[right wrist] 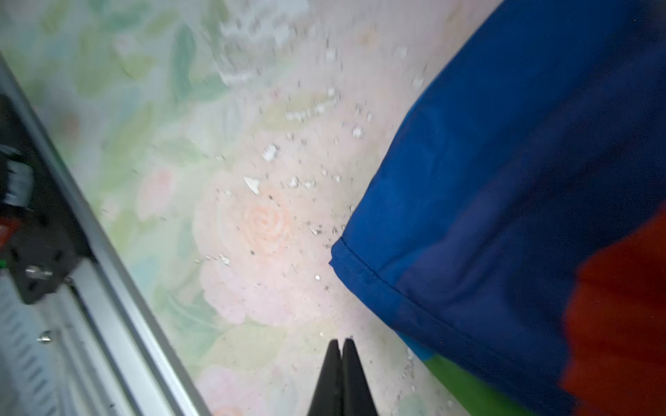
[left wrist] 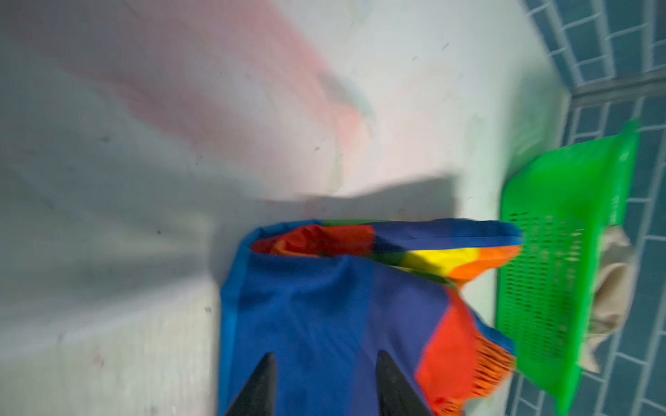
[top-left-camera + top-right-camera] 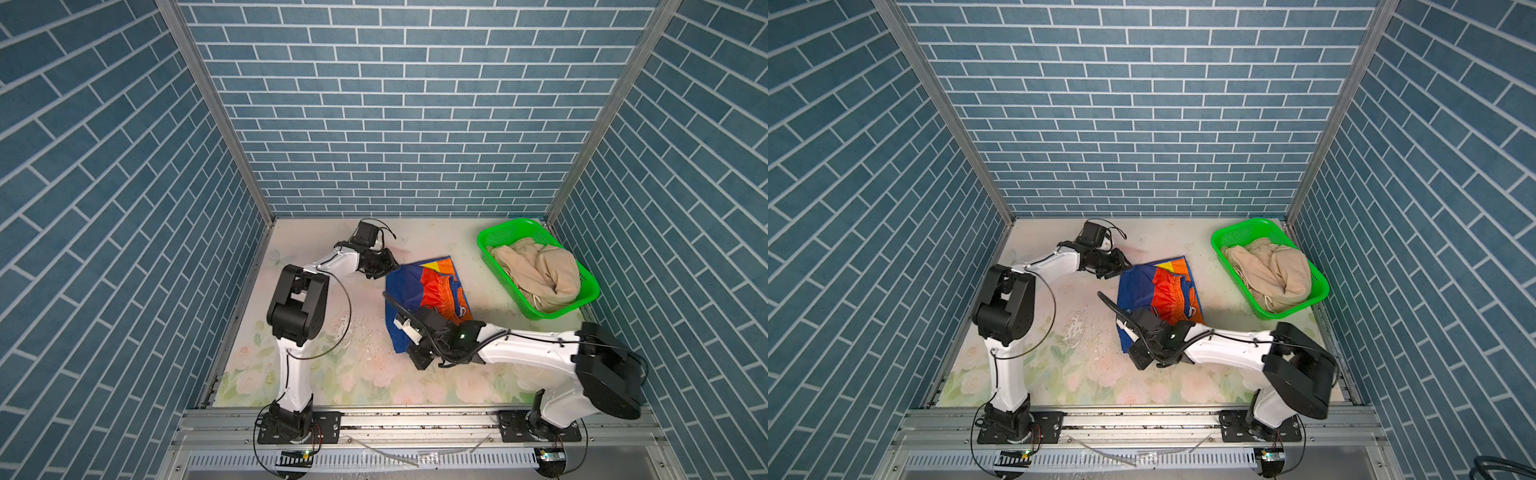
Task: Fold and stack the shorts
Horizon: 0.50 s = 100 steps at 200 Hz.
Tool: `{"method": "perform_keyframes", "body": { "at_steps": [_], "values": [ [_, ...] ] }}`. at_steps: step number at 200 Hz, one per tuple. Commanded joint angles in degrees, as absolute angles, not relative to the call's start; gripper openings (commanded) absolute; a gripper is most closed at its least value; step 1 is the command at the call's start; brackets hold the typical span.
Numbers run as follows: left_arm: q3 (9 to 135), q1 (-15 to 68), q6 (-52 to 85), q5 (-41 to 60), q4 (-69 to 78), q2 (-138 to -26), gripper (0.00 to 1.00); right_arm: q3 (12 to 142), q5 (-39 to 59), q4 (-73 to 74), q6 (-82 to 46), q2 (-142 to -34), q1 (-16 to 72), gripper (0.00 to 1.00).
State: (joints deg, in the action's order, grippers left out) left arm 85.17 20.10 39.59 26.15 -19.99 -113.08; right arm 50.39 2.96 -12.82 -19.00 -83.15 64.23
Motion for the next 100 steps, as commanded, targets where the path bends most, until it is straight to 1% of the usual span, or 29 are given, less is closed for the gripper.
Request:
{"method": "perform_keyframes", "body": {
  "at_steps": [1, 11, 28, 53, 86, 92, 100],
  "values": [
    [84.99, 19.68, 36.53, 23.37, -20.95, -103.21, 0.57, 53.81, -2.63, -15.82, -17.51, -74.93, 61.60, 0.00],
    [83.54, 19.68, 35.60, 22.54, -21.72, -100.05, 0.59, 52.98, -4.19, -15.34, -18.33, -71.99, 59.70, 0.00],
    [79.47, 19.60, 34.23, 21.02, -23.06, -95.91, 0.59, 50.52, -6.21, -13.23, -20.98, -67.53, 54.96, 0.00],
    [72.52, 19.64, 33.71, 21.05, -25.36, -93.80, 0.58, 48.60, -10.72, -14.07, -27.13, -62.78, 46.79, 0.00],
    [60.97, 19.82, 36.69, 23.24, -19.54, -92.96, 0.58, 49.41, -7.19, -19.98, -28.12, -60.17, 37.13, 0.00],
    [59.34, 19.95, 37.32, 23.76, -18.01, -93.11, 0.58, 49.48, -6.76, -20.74, -28.42, -59.96, 35.59, 0.05],
    [57.73, 20.26, 38.05, 24.07, -16.49, -93.23, 0.58, 49.44, -6.21, -21.43, -29.05, -59.85, 33.56, 0.14]
  ]
}}
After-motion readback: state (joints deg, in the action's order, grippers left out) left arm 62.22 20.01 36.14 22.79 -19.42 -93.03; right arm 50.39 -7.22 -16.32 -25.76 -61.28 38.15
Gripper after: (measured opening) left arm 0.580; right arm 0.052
